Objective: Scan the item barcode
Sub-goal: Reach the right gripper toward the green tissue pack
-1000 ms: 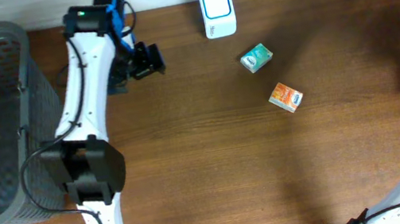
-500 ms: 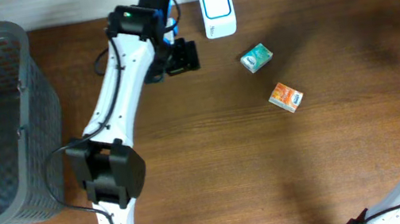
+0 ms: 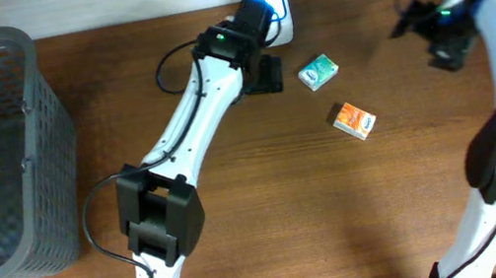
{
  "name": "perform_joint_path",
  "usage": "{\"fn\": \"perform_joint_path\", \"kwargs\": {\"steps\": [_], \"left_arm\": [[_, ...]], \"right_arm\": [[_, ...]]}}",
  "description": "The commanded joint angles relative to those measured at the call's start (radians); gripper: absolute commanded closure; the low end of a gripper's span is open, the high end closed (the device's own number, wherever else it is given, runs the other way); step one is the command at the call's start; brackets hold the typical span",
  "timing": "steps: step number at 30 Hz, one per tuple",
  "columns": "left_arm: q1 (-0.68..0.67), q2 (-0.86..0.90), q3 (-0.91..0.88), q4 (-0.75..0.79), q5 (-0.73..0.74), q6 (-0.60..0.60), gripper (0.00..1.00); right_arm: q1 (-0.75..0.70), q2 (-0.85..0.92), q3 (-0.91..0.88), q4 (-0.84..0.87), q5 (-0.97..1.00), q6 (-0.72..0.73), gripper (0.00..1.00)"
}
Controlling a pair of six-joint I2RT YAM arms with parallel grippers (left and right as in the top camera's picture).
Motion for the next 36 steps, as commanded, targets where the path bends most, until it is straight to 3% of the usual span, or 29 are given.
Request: {"fn": "perform_joint_path", "kwargs": {"steps": [1, 3, 10, 15, 27, 31, 32, 36], "left_arm": [[0.062, 0.0, -0.007, -0.071, -0.069, -0.035, 0.01], [0.096, 0.0, -0.011, -0.131, -0.073, -0.043, 0.01], [0.183, 0.0, -0.012, -0.24, -0.073, -0.053, 0.01], [0.195, 0.0, -0.012, -0.241, -0.073, -0.053, 0.01], [0.195, 0.0, -0.012, -0.239, -0.073, -0.053, 0.01], [0.195, 0.0, -0.012, -0.239, -0.074, -0.053, 0.01], [0.195, 0.0, -0.012, -0.239, -0.074, -0.053, 0.01], [0.195, 0.0, -0.012, -0.239, -0.074, -0.053, 0.01]], "right_arm": [[0.124, 0.042, -0.011, 0.044, 0.017, 0.135, 0.02], [0.168, 0.079, -0.011, 0.055, 0.018, 0.212, 0.19], [0.221, 0.204, -0.011, 0.12, 0.029, 0.382, 0.43], [0.222, 0.261, -0.011, 0.153, -0.066, 0.382, 0.45], [0.244, 0.336, -0.011, 0.258, -0.068, 0.39, 0.51], [0.241, 0.341, -0.012, 0.247, -0.07, 0.389, 0.92], [0.24, 0.341, -0.011, 0.237, -0.069, 0.383, 0.96], [0.211, 0.334, -0.011, 0.186, -0.149, 0.247, 0.96]]}}
